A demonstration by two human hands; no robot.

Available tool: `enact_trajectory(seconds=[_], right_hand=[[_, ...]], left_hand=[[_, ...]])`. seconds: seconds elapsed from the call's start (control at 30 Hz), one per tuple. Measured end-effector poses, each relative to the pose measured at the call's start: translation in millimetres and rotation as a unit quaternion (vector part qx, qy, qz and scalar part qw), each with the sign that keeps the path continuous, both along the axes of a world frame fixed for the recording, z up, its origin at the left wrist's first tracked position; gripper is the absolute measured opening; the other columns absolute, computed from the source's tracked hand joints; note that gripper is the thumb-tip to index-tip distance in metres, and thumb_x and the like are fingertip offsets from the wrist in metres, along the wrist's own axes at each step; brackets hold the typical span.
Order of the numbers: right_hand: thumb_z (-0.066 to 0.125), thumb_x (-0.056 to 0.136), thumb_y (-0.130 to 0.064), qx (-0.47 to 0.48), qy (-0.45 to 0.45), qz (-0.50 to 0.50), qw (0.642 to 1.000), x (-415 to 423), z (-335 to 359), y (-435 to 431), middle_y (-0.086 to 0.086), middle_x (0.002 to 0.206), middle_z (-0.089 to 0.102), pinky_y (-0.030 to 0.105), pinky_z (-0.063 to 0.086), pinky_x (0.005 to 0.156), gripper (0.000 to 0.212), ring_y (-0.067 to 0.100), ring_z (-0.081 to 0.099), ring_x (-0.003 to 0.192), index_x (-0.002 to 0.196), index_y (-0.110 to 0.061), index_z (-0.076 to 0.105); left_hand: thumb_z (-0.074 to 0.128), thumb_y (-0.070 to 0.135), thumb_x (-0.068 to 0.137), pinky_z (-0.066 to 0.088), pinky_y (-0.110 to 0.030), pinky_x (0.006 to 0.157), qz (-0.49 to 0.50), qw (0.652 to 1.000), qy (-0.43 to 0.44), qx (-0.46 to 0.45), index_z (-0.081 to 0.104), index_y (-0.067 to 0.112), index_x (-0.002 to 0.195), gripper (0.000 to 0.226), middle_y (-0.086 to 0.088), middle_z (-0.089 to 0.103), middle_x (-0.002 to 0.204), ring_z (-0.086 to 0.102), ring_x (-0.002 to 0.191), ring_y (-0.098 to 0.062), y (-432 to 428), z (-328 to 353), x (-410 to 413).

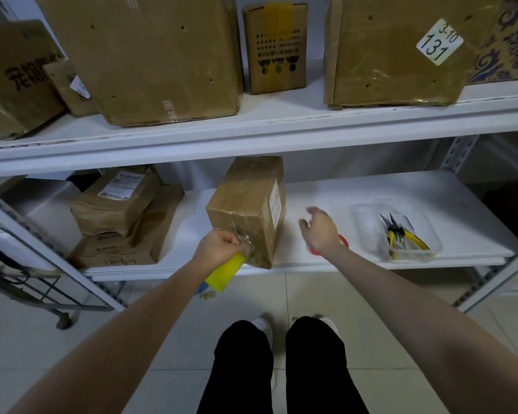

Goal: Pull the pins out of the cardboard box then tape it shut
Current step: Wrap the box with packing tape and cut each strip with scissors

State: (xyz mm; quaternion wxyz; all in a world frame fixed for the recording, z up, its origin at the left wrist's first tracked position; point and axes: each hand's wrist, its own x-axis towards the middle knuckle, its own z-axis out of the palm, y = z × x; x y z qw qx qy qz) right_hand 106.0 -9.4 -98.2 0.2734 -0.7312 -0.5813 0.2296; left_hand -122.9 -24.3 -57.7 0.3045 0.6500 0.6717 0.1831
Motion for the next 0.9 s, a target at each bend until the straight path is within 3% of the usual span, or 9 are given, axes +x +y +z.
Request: enact_trajectory(seconds=[0.07,0.17,0.27,0.4,0.5,0.6,0.73,0.83,0.9], right_hand=[[0.045,0.097,-0.027,0.161,0.007,0.041,0.986,-33.6,21.7,0.6,0.005,0.124,0.059,0.034,0.046,0.092,0.034,0.023,0.056,0.114,0.125,-0.012,0.057],[0.043,0.090,-0.046,0.259,-0.145,0.141,0.944,-71.1,41.2,4.6,0.000,0.125,0.059,0.039,0.042,0.093,0.042,0.025,0.052,0.117,0.117,-0.021,0.061],[0.054,0.080,-0.059,0.214,-0.219,0.155,0.939,-83.7,36.7,8.0,0.001,0.134,0.050,0.047,0.038,0.100,0.053,0.032,0.042,0.128,0.120,-0.025,0.056],[0.066,0.075,-0.059,0.160,-0.194,0.137,0.958,-93.1,43.5,7.0,0.009,0.124,0.042,0.044,0.048,0.086,0.065,0.036,0.048,0.115,0.121,-0.018,0.045],[0.066,0.073,-0.058,0.118,-0.178,0.155,0.964,-101.7,50.2,5.4,0.010,0.126,0.033,0.045,0.047,0.090,0.073,0.038,0.045,0.117,0.123,-0.014,0.037],[0.059,0.078,-0.063,0.112,-0.159,0.147,0.970,-106.4,55.3,5.1,0.010,0.127,0.033,0.045,0.047,0.089,0.071,0.036,0.044,0.117,0.124,-0.013,0.037],[0.058,0.087,-0.053,0.148,-0.207,0.136,0.957,-98.8,55.2,6.0,0.012,0.128,0.038,0.039,0.050,0.079,0.058,0.036,0.051,0.114,0.126,-0.013,0.041],[0.060,0.090,-0.044,0.155,-0.193,0.152,0.957,-100.5,55.3,4.8,0.013,0.126,0.041,0.039,0.049,0.081,0.050,0.036,0.052,0.112,0.124,-0.012,0.045],[0.063,0.089,-0.037,0.163,-0.175,0.155,0.959,-100.4,53.4,4.2,0.013,0.126,0.042,0.039,0.049,0.084,0.046,0.036,0.054,0.109,0.123,-0.011,0.047]], left_hand=[[0.072,0.021,0.078,0.042,-0.027,0.077,0.002,1.000,-0.006,0.004,0.061,0.016,0.061,0.021,-0.004,0.062,0.078,0.057,0.082,-0.018,1.5,-2.3,-4.8],[0.075,0.022,0.075,0.044,-0.029,0.076,-0.001,1.000,-0.007,0.014,0.062,0.016,0.059,0.022,-0.003,0.062,0.073,0.057,0.079,-0.019,3.5,-3.4,-11.0],[0.076,0.023,0.073,0.043,-0.028,0.074,-0.004,1.000,-0.018,0.015,0.062,0.023,0.052,0.025,0.003,0.062,0.067,0.057,0.074,-0.016,3.9,-0.5,-19.5],[0.075,0.021,0.074,0.041,-0.026,0.069,0.005,0.997,-0.064,0.036,0.064,0.035,0.047,0.032,0.017,0.058,0.051,0.051,0.064,-0.010,3.1,5.6,-32.0],[0.071,0.010,0.079,0.037,-0.022,0.063,0.006,0.994,-0.093,0.054,0.062,0.027,0.048,0.037,0.008,0.055,0.055,0.047,0.063,-0.011,2.9,9.1,-34.9],[0.072,0.008,0.079,0.036,-0.027,0.065,0.007,0.990,-0.126,0.056,0.061,0.024,0.052,0.033,-0.001,0.052,0.059,0.046,0.065,-0.016,3.9,13.3,-37.6],[0.073,0.007,0.078,0.039,-0.026,0.070,0.005,0.987,-0.154,0.045,0.064,0.028,0.046,0.039,0.009,0.058,0.056,0.051,0.066,-0.013,1.9,16.8,-39.8],[0.072,0.007,0.079,0.039,-0.026,0.075,0.006,0.984,-0.169,0.057,0.062,0.021,0.057,0.028,0.001,0.059,0.075,0.052,0.076,-0.014,-4.0,24.8,-38.1],[0.073,0.009,0.078,0.038,-0.026,0.086,0.015,0.984,-0.157,0.086,0.062,0.020,0.062,0.023,-0.003,0.052,0.096,0.051,0.093,-0.015,-5.8,28.8,-37.7]])
